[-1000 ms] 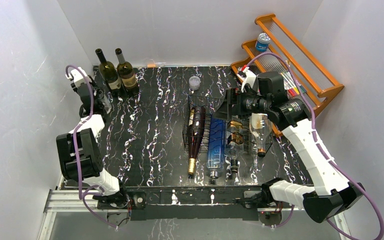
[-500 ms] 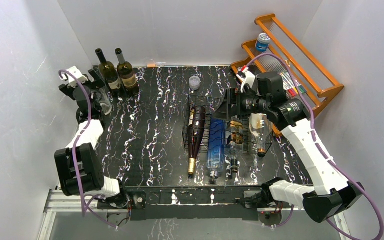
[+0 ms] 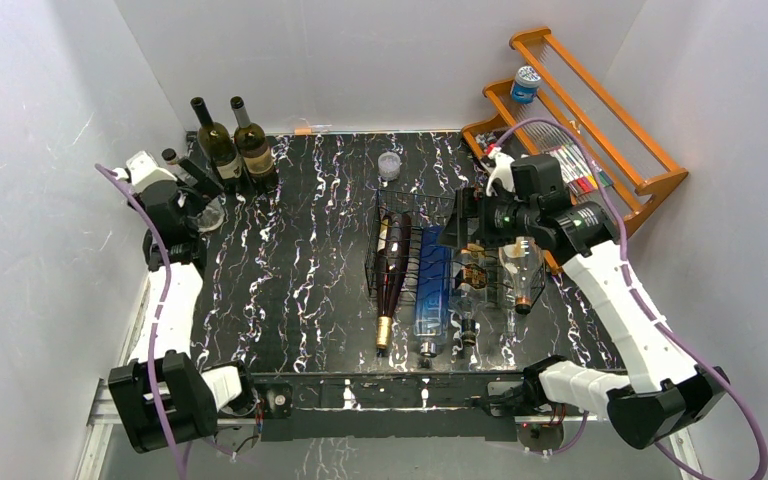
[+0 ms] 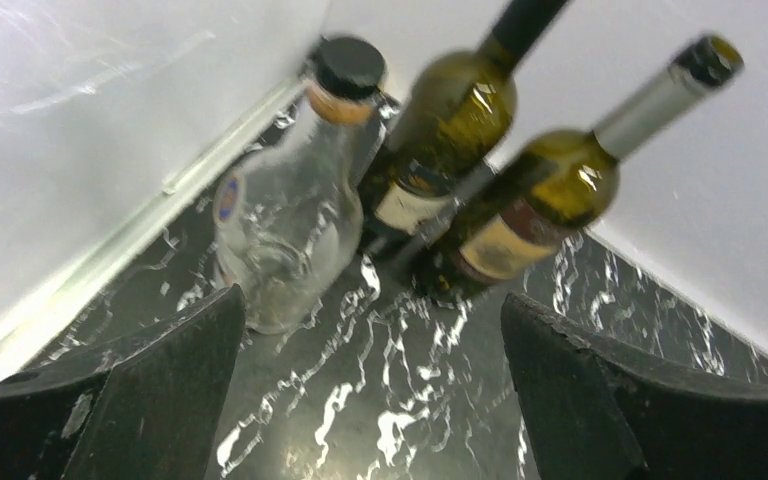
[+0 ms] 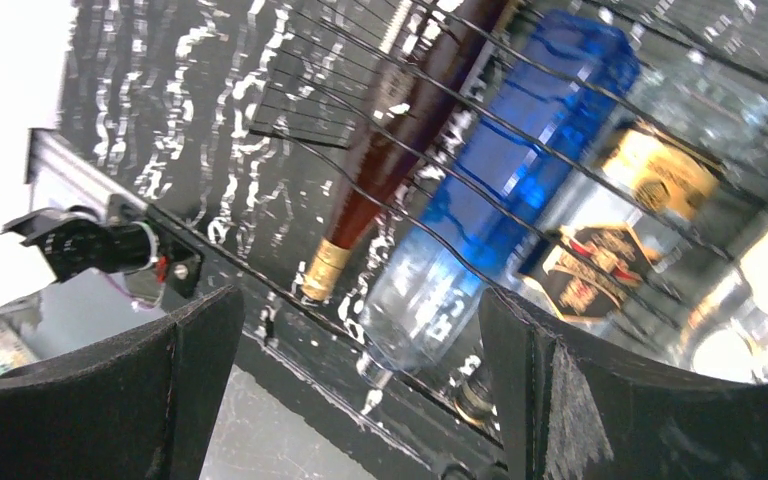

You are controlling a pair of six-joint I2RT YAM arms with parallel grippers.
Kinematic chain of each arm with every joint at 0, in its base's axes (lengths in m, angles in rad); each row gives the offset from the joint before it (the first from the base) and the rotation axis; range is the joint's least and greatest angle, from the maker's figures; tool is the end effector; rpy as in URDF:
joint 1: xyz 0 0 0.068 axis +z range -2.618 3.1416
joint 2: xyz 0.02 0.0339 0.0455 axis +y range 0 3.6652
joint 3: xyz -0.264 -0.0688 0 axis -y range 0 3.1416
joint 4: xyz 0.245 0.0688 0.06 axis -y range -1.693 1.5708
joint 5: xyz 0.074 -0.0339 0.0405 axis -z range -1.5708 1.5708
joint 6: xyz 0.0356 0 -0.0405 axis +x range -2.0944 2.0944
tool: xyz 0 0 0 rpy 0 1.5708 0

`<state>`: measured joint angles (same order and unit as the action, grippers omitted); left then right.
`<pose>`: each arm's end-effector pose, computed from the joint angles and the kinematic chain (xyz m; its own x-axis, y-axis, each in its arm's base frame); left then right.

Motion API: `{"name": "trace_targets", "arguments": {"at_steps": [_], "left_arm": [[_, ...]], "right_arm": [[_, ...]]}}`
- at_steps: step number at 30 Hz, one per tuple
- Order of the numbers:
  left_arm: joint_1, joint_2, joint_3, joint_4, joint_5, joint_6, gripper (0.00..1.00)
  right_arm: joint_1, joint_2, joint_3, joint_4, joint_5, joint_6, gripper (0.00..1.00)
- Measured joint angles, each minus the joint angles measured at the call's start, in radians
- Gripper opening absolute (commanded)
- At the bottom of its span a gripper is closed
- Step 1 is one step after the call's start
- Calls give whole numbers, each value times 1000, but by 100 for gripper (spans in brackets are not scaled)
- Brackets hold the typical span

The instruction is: Take the wine bottle off the wine rack

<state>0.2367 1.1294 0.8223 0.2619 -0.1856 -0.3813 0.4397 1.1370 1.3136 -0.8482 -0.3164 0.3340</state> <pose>0.2588 0.0692 0.3304 0.1117 -0.3493 -0.9303 -0.3966 0.8427 -0.3640 0.1981 0.1054 0.3881 -0.7368 -0.0023 -0.6761 -0.4058 0.8013 0.4395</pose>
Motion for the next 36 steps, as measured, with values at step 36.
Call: {"name": "trace_targets", "arguments": {"at_steps": [36], "left_arm": [[-457,-67,-8,-139,436,196,98]], "right_arm": [[-1,-293,-381,-187,628,344,82]]}}
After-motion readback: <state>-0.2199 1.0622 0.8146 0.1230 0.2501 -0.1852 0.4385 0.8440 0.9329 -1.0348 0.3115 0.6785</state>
